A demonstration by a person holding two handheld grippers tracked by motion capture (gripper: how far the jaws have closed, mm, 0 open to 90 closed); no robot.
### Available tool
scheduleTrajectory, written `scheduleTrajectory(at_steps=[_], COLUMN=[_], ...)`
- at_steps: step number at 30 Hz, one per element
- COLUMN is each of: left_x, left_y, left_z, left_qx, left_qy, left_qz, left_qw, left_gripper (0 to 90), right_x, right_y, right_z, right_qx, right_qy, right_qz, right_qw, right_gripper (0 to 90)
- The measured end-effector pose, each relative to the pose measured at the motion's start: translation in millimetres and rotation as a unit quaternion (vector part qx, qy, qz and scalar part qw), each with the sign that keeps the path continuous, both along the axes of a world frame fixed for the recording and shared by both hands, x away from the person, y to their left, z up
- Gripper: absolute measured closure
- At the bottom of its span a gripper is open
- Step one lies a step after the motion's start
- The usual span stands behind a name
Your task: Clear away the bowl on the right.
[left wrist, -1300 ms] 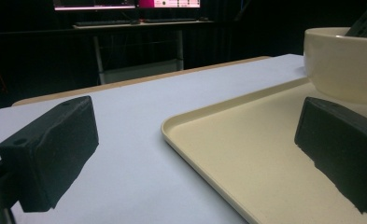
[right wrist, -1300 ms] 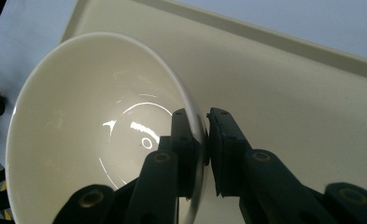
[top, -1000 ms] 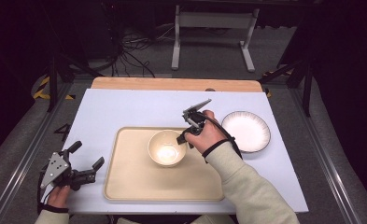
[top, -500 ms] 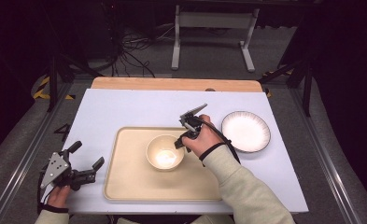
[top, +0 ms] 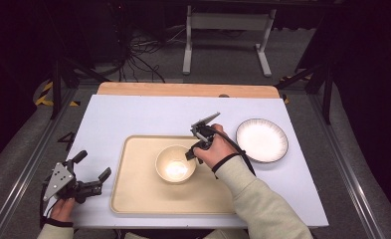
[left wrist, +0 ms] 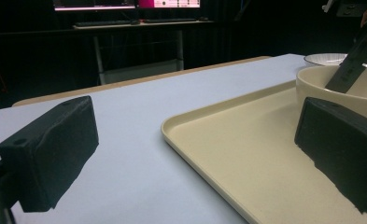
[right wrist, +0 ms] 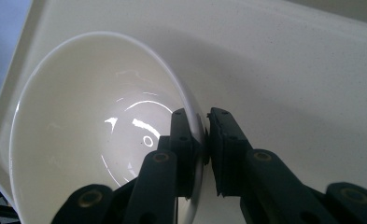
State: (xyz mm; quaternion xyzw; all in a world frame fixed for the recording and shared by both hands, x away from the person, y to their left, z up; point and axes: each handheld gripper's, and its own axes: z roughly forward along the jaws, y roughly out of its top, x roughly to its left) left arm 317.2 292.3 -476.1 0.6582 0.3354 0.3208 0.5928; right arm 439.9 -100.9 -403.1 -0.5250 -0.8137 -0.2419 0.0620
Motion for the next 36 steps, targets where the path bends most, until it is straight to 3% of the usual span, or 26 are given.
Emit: scheduleTrajectory(at_steps=[13, 20, 31, 35, 36], left_x=[0.1, 0.1, 0.2, -0.1, -0.1], left_y=[0.0, 0.0, -0.1, -0.1, -0.1], left_z=[0.0, 0.0, 0.0, 0.1, 0.0], left_qx=[0.0, 0.0, 0.0, 0.001, 0.001], left_qy=[0.0, 0.0, 0.001, 0.001, 0.0], left_qz=[0.0, 0.0, 0.0, 0.0, 0.0], left_qw=[1.0, 1.0, 1.0, 1.0, 1.0], left_gripper=[0.2, 0.2, 0.1, 0.1, 0.1], right_x=[-1.4, -7.8, -19.7, -25.9, -25.9], right_y=[-1.6, -3.3, -11.8, -15.1, -15.1], right_z=[-5.3, 2.5, 9.8, 12.3, 12.3], right_qx=[-0.001, 0.018, 0.037, 0.037, 0.037], right_qy=[-0.02, -0.058, -0.121, -0.157, -0.157], right_qz=[0.008, 0.012, 0.03, 0.058, 0.058], right_qw=[0.9998, 0.9981, 0.9915, 0.9851, 0.9851], right_gripper=[68.1, 60.8, 44.4, 36.4, 36.4])
